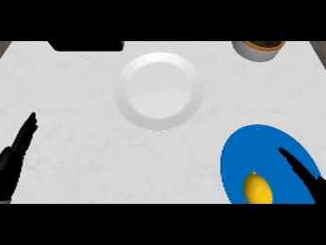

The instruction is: Pick the lemon from the plate and place it in the plate

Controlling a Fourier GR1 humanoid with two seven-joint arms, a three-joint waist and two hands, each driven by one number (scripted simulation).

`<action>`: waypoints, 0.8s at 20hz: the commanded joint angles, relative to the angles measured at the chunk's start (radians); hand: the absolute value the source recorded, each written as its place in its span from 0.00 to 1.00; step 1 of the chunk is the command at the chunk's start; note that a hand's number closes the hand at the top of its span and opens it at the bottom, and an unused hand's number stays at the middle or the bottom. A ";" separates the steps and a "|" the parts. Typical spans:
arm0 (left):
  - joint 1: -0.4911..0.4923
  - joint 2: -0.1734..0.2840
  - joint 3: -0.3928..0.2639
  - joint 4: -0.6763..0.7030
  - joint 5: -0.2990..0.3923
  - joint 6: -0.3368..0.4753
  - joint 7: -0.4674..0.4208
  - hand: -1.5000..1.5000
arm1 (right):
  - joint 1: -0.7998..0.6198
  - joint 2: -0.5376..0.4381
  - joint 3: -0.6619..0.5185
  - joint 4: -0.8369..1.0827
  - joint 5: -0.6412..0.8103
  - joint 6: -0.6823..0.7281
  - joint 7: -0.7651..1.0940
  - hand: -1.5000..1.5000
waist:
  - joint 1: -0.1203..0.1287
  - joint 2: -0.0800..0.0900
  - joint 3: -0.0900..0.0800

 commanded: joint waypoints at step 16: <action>-0.036 -0.072 0.104 0.111 -0.058 -0.087 -0.093 0.50 | -0.090 0.263 0.048 0.292 0.206 0.088 -0.113 0.00 | -0.001 0.001 0.000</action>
